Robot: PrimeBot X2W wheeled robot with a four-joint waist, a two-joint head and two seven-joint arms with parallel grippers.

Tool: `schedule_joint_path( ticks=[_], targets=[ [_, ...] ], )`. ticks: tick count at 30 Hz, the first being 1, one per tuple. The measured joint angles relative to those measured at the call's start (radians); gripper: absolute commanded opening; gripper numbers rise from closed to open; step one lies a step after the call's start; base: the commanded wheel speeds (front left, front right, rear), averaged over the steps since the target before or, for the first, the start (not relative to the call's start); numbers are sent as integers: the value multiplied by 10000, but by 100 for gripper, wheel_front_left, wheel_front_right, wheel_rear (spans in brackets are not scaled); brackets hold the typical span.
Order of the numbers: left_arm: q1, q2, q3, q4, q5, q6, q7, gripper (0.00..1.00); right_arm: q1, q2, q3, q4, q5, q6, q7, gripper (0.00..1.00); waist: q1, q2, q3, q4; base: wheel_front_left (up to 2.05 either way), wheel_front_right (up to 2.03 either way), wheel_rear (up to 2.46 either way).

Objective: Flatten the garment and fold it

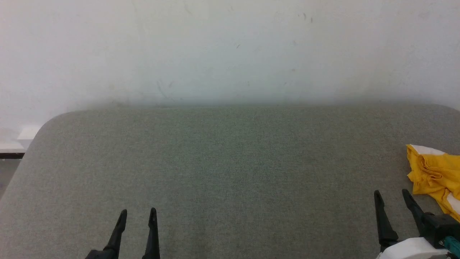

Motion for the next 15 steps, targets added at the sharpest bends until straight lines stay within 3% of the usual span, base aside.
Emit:
schedule_joint_path(
  ticks=[14, 15],
  targets=[
    [-121, -157, 244, 90, 238, -295, 0, 100, -211, 2, 104, 234, 56, 0, -184, 100, 1, 0, 414, -83, 0, 0, 0],
    [-144, -174, 286, 56, 297, -314, 0, 0, -213, 2, 100, 259, 54, 0, -188, 0, 1, 0, 419, -73, 0, 0, 0]
  ],
)
